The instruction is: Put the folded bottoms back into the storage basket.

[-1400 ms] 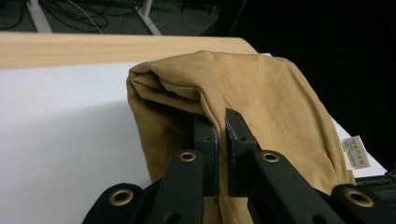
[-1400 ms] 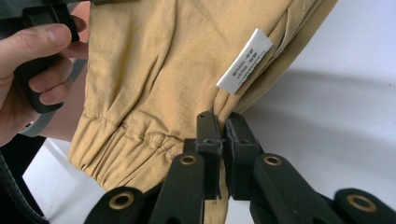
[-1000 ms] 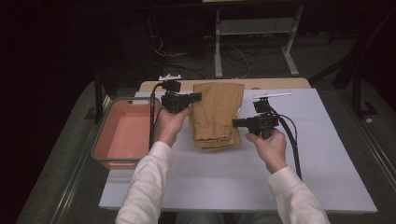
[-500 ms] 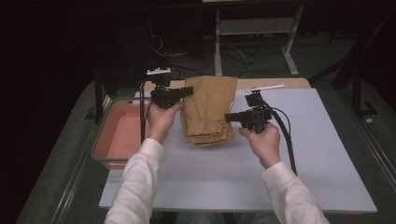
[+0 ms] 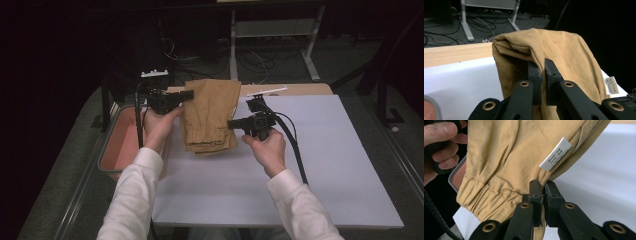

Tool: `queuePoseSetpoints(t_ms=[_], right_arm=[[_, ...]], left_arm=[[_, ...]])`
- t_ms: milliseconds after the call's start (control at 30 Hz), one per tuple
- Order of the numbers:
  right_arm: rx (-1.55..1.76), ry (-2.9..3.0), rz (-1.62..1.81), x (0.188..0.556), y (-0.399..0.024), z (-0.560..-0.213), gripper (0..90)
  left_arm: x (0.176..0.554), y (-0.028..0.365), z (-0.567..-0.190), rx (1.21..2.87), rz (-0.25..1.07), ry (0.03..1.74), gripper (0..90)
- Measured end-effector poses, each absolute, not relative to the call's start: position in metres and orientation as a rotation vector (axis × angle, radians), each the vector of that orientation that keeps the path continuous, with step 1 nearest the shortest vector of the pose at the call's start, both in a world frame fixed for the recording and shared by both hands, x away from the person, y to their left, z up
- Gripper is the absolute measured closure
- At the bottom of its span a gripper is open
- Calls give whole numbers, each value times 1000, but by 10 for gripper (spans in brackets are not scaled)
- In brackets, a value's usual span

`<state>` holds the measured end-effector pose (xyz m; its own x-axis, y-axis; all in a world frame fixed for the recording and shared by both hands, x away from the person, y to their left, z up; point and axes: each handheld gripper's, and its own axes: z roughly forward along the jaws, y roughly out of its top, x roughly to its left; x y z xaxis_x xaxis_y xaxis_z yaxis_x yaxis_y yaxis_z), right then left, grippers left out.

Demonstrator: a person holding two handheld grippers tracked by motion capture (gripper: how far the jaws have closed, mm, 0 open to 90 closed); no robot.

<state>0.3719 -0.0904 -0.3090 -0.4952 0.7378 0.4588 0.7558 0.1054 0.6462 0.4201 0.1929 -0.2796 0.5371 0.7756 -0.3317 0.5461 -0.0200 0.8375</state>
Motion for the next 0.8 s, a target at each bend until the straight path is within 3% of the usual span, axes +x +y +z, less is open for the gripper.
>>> queuePoseSetpoints(t_ms=[800], right_arm=[[-1484,-2325,-1431,382,-47,-288,847]], left_arm=[[410,242,-252,1648,326,1134,857]])
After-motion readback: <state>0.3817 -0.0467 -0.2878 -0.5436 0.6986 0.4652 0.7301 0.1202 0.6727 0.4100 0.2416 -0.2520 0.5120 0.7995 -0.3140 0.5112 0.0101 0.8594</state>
